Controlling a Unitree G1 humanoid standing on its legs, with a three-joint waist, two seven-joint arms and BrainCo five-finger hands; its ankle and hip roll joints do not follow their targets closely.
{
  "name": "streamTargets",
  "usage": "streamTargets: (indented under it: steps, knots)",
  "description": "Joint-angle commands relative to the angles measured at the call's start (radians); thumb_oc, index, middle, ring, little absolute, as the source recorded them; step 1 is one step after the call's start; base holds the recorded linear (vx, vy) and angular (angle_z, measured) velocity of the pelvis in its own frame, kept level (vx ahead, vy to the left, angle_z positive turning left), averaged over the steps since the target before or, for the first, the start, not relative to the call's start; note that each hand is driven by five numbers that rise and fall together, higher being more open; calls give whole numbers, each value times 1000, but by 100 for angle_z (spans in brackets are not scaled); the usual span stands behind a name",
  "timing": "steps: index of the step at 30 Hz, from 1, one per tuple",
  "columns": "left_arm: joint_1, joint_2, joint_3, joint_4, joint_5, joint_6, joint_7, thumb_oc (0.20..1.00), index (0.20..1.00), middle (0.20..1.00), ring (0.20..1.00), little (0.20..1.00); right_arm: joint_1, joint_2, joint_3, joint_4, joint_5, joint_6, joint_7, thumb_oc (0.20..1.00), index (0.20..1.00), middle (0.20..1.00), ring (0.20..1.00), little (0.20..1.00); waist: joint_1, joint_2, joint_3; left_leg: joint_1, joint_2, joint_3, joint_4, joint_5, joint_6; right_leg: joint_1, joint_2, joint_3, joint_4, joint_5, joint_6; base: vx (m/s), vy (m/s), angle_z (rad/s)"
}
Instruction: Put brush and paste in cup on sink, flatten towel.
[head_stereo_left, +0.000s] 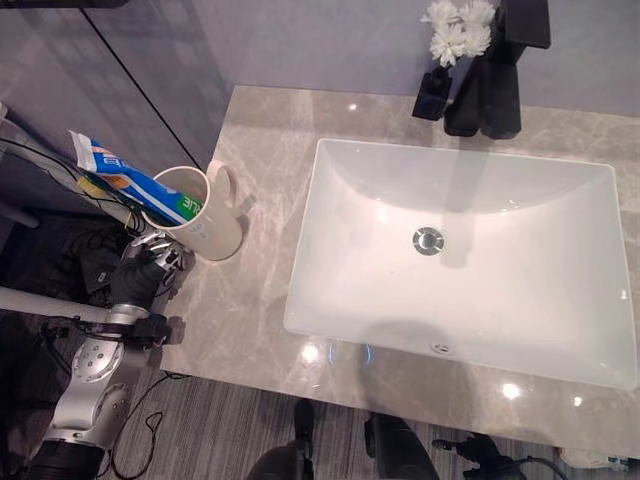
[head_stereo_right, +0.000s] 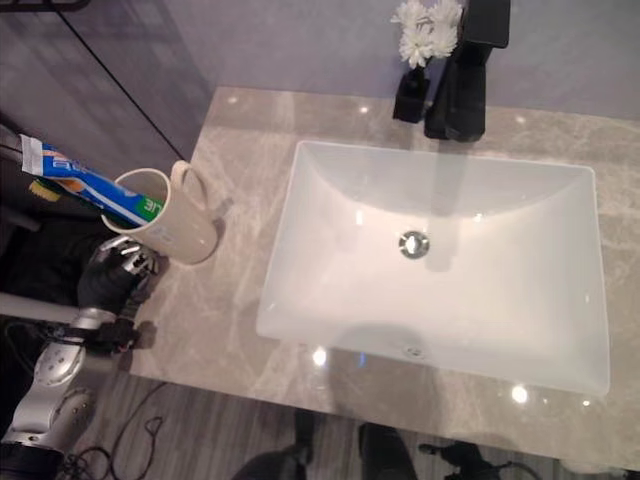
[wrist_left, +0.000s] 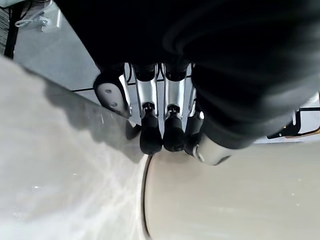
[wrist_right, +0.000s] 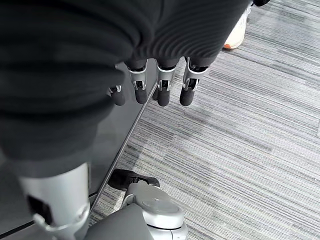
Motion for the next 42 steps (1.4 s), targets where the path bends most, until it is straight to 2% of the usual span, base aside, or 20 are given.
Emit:
streamTargets:
  steps: [1,12,20,28,35,42]
  knots:
    - [-53,14,-81,-34,65,-31,-29,200,200,200,200,200,-19,-7,56,8,3,-2,-19,1000,1000,1000,1000,1000,-41,2,-22,-14,19,23,4,18,-36,63,-38,25,-1,-78,83,31,-14,-3]
    - [-51,4,-51,-55,83,-42,-9,200,200,200,200,200,-13,1,42,46,2,2,-26,1000,1000,1000,1000,1000,-36,4,-40,20,26,20,4,9,-39,101,-36,12,-1,-95,81,11,-4,-1]
    - [36,4,-6,-106,72,-25,-44,200,200,200,200,200,-7,3,27,75,-14,12,-15,1000,1000,1000,1000,1000,-16,4,-69,52,23,4,4,-1,-37,145,-44,-15,-1,-108,81,3,4,2]
    - [70,5,-4,-146,48,-20,-67,200,200,200,200,200,-24,12,41,86,-24,14,-9,1000,1000,1000,1000,1000,-2,5,-69,38,17,5,4,5,-33,130,-49,-16,-1,-97,83,-38,11,2]
    - [54,-21,-13,-106,90,-21,-35,200,200,200,200,200,-20,11,44,84,-23,17,-15,1000,1000,1000,1000,1000,-10,14,-50,8,11,9,4,16,-34,99,-52,-8,-1,-87,80,-14,2,-2]
    - [-6,-45,-3,-33,124,-37,13,200,200,200,200,200,-11,9,37,108,-13,24,-22,1000,1000,1000,1000,1000,-18,10,-46,-24,17,20,4,25,-40,62,-46,2,-1,-80,80,4,-6,-2]
